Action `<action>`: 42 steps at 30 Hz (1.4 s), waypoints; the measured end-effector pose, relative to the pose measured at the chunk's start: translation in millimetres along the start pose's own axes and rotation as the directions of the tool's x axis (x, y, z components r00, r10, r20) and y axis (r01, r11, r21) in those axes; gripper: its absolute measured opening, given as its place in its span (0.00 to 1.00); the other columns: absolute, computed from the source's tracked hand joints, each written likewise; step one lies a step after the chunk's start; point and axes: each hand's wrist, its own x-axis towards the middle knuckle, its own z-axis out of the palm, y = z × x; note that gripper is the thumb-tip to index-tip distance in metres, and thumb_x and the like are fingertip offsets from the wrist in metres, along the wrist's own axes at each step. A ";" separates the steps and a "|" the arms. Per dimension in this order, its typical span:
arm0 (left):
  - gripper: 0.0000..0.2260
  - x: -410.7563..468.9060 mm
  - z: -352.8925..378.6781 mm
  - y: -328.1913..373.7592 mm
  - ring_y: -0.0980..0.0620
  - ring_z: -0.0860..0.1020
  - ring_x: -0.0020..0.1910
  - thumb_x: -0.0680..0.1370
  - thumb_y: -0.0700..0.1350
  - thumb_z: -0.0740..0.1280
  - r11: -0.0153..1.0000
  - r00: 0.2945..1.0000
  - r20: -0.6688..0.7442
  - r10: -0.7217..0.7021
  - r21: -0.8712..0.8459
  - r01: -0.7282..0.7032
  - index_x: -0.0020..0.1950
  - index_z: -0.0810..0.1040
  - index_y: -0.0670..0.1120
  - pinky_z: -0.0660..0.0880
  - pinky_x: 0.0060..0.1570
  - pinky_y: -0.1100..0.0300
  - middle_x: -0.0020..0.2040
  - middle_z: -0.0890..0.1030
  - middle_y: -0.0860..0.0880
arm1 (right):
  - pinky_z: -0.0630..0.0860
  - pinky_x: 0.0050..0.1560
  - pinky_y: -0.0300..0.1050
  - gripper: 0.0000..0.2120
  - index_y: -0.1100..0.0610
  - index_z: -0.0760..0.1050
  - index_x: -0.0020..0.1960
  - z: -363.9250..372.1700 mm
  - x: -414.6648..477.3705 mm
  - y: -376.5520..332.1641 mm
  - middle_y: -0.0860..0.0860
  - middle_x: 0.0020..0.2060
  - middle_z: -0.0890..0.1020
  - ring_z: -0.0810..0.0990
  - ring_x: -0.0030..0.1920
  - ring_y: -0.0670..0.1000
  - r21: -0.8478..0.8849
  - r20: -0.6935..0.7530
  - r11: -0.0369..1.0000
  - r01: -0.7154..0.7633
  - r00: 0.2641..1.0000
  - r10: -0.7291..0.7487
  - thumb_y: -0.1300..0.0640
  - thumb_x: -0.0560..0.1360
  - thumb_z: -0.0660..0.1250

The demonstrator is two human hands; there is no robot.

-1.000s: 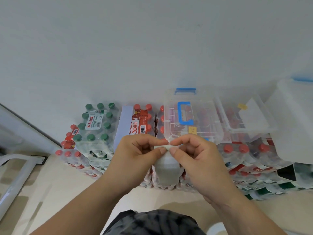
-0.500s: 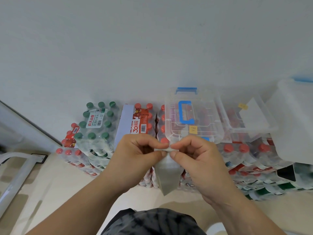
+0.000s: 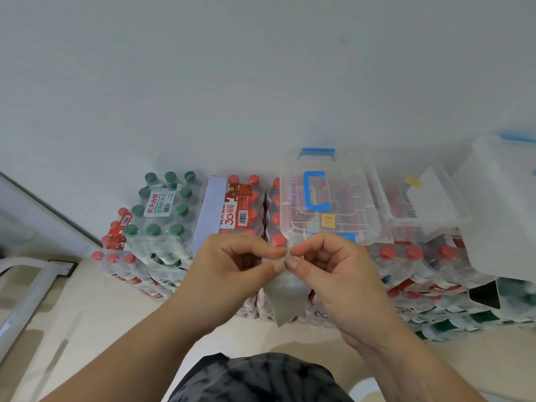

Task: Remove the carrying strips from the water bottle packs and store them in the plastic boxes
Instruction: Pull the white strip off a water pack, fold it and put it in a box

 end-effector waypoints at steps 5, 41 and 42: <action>0.07 -0.9 5.6 -4.4 0.30 0.80 0.47 0.70 0.43 0.74 0.994 0.995 -0.049 -0.088 -0.074 0.084 0.47 0.87 0.50 0.80 0.47 0.39 0.45 0.84 0.36 | 0.82 0.44 0.41 0.08 0.55 0.82 0.44 -1.1 0.2 1.0 0.58 0.39 0.83 0.82 0.40 0.50 -0.020 0.016 0.999 0.030 0.999 -0.030 0.67 0.73 0.74; 0.05 0.9 12.6 2.0 0.39 0.83 0.44 0.66 0.44 0.76 0.998 0.975 -0.220 -0.024 -0.068 0.009 0.40 0.88 0.52 0.82 0.49 0.41 0.41 0.87 0.46 | 0.81 0.42 0.50 0.12 0.47 0.81 0.53 7.3 -3.5 3.3 0.59 0.36 0.86 0.83 0.37 0.54 0.063 -0.080 0.998 -0.015 0.997 0.020 0.52 0.70 0.74; 0.05 1.3 12.5 1.5 0.39 0.83 0.44 0.67 0.43 0.76 0.998 0.970 -0.242 -0.023 -0.056 0.010 0.41 0.88 0.52 0.82 0.48 0.42 0.40 0.87 0.45 | 0.81 0.43 0.48 0.13 0.47 0.80 0.55 7.7 -3.6 4.9 0.57 0.36 0.87 0.84 0.38 0.52 0.051 -0.075 0.998 -0.021 0.997 0.024 0.57 0.73 0.74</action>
